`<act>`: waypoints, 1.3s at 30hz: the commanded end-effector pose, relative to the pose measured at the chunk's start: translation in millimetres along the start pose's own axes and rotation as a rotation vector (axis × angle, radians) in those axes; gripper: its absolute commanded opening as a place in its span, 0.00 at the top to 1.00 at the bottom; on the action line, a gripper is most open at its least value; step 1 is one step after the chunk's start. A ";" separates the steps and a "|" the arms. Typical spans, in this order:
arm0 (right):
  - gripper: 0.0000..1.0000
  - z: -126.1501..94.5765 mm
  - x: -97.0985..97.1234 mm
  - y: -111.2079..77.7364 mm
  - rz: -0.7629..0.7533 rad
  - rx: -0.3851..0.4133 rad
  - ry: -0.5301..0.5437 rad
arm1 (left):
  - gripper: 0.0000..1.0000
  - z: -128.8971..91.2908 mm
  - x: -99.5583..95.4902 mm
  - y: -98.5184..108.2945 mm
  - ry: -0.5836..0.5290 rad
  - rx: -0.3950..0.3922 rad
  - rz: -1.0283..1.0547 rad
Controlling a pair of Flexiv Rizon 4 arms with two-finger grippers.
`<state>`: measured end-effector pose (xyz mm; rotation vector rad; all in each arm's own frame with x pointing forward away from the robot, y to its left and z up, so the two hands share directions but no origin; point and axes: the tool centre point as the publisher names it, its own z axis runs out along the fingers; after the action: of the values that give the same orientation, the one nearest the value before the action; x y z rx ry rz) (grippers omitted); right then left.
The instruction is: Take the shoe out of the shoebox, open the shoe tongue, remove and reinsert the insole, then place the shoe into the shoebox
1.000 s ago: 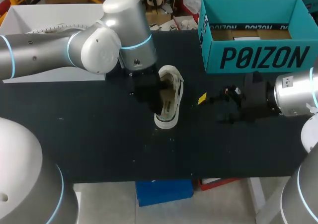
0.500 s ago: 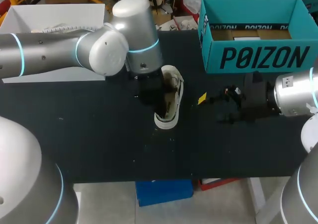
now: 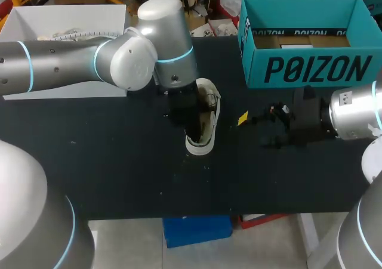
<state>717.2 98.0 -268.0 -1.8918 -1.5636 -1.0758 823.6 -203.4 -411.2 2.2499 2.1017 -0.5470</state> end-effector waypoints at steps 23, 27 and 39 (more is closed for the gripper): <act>0.00 -0.2 0.5 0.1 0.000 0.001 -0.002 | 1.00 -95.9 37.6 -12.9 -0.513 0.055 -0.253; 0.00 -0.2 0.5 0.1 0.000 0.001 -0.002 | 0.58 -107.4 48.5 -9.0 -0.560 -0.005 -0.283; 0.00 -0.2 0.5 0.1 0.000 0.001 -0.002 | 0.00 -136.4 85.1 -6.8 -0.677 -0.086 -0.433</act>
<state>717.2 98.0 -268.0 -1.8919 -1.5636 -1.0758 862.3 -98.4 -306.9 1.3517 2.1769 -1.0444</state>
